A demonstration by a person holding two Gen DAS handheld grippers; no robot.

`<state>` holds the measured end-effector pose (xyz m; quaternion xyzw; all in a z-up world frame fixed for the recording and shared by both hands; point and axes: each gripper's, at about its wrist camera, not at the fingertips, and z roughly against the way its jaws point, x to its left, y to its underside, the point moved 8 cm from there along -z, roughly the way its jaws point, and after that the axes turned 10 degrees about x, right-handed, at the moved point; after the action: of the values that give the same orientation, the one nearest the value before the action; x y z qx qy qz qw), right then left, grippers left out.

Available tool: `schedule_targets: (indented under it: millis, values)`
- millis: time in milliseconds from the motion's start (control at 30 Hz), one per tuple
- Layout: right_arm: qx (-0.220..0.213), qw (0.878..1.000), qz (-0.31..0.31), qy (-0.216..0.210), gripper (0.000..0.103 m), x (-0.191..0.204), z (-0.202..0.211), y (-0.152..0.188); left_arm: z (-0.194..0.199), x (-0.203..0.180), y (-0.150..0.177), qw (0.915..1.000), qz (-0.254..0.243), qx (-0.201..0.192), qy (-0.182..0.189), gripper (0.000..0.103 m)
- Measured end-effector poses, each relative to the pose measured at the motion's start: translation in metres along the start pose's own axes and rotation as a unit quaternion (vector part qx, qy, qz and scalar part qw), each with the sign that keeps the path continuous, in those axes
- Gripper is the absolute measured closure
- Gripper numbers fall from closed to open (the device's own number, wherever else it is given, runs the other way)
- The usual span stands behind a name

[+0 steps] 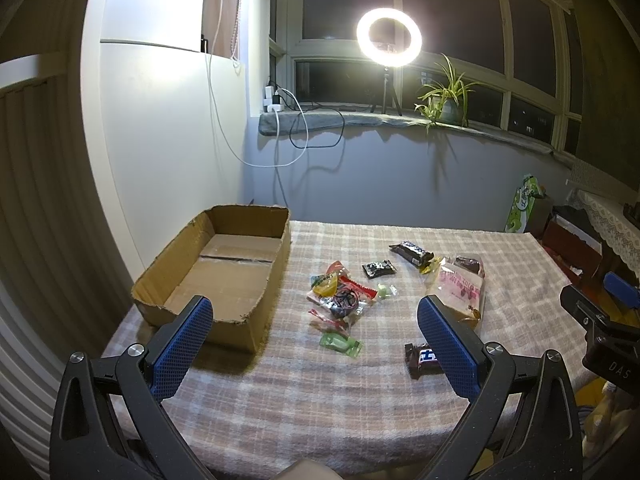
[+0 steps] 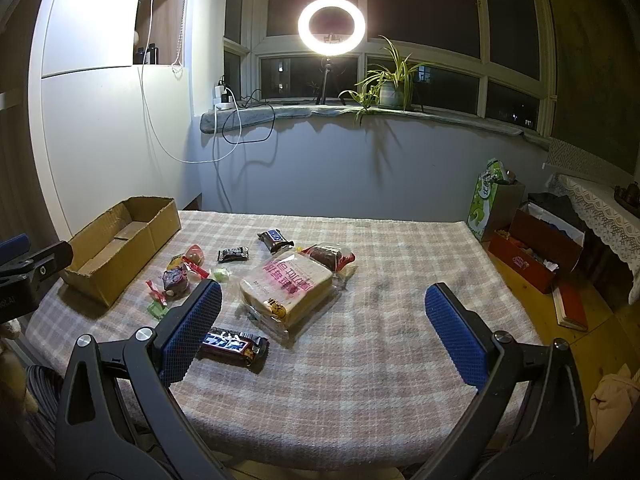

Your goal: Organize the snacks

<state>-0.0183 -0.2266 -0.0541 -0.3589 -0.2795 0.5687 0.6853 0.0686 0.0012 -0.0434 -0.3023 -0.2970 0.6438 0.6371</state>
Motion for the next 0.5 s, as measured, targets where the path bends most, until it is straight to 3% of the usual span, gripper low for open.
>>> schedule_targets:
  millis: [500]
  values:
    - [0.002, 1.0, 0.002, -0.001, 0.0, 0.0028, -0.0006, 0.0021, 0.0007, -0.0007, 0.0001, 1.0, 0.0, 0.0, 0.001, 0.001]
